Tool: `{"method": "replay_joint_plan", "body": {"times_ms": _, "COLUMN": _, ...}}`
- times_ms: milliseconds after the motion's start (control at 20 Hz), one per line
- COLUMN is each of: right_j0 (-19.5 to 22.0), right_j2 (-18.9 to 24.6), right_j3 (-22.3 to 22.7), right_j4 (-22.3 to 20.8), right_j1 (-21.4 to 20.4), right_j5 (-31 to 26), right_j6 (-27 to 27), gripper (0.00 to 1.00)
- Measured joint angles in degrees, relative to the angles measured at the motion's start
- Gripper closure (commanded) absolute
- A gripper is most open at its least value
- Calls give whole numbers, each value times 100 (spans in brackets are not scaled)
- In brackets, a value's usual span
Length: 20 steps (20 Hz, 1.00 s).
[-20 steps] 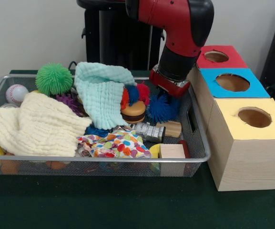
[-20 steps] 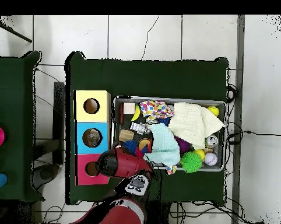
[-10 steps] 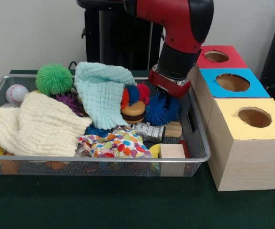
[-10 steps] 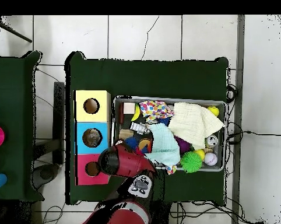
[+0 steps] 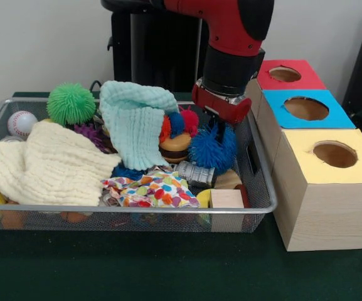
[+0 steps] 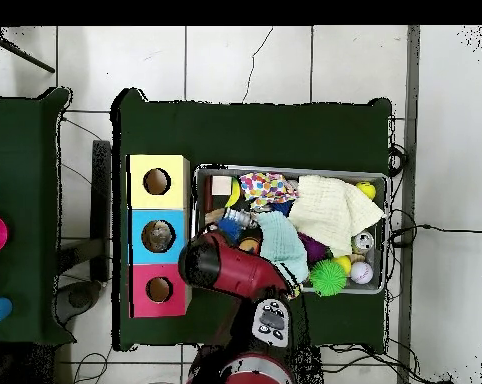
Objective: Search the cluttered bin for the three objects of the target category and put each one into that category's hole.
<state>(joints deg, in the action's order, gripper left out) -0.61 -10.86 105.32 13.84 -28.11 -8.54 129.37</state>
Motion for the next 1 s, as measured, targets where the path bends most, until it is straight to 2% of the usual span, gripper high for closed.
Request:
{"method": "replay_joint_plan", "body": {"times_ms": 450, "right_j0": 120, "right_j2": 281, "right_j3": -270, "right_j4": -2, "right_j1": -49, "right_j5": -98, "right_j6": 0, "gripper": 100}}
{"method": "replay_joint_plan", "body": {"times_ms": 650, "right_j0": 62, "right_j2": 272, "right_j3": -463, "right_j4": -5, "right_j1": -11, "right_j5": -143, "right_j6": 0, "gripper": 100}}
{"method": "replay_joint_plan", "body": {"times_ms": 800, "right_j0": -45, "right_j2": 180, "right_j3": -667, "right_j4": -114, "right_j1": 4, "right_j5": -355, "right_j6": 0, "gripper": 100}}
{"method": "replay_joint_plan", "body": {"times_ms": 1000, "right_j0": -141, "right_j2": 97, "right_j3": -1018, "right_j4": -451, "right_j1": -14, "right_j5": -928, "right_j6": 0, "gripper": 100}}
